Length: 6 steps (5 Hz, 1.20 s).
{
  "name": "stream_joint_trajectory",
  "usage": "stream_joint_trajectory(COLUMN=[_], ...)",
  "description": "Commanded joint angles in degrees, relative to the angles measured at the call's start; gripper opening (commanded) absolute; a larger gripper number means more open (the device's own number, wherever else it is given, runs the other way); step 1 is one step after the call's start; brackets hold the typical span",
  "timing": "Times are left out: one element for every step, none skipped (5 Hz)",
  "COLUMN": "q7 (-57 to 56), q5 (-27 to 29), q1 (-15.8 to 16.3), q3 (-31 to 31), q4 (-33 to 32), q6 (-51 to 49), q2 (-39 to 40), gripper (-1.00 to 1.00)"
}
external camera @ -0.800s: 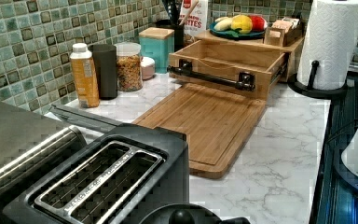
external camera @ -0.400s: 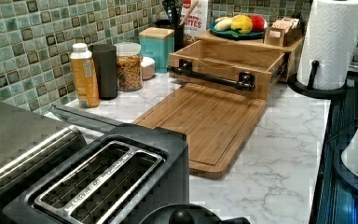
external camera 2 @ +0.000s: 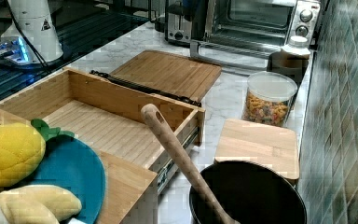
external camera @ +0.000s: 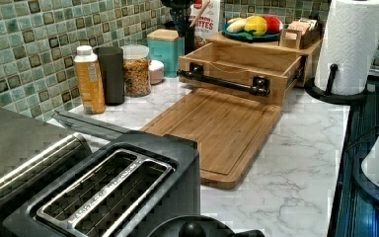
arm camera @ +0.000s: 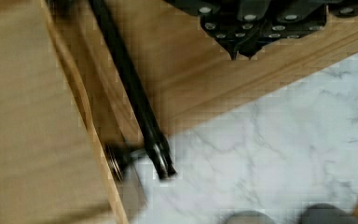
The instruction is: Close the drawer.
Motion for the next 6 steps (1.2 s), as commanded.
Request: stream_joint_trajectory(q7=[-10.3,-15.7,-15.1,-16.6,-19.7,-23.7], q5=[0.9,2.5,0.3,0.6,1.0,0.8], q1=[0.3,-0.1,-1.2,-1.8,-2.7,-4.5], q3=[-0.6,-2.4,-2.0,-2.5,-3.5,-4.0], q4=[-8.8,-11.2,-13.5,-14.5,-12.0,-12.4], q6=[-0.2,5.8,11.7,14.4,13.8,16.5], q2=[-1.6,0.0,1.8,3.5,6.3,7.6], gripper=[-1.00,-1.00,-1.00,-1.00,-1.00,-1.00])
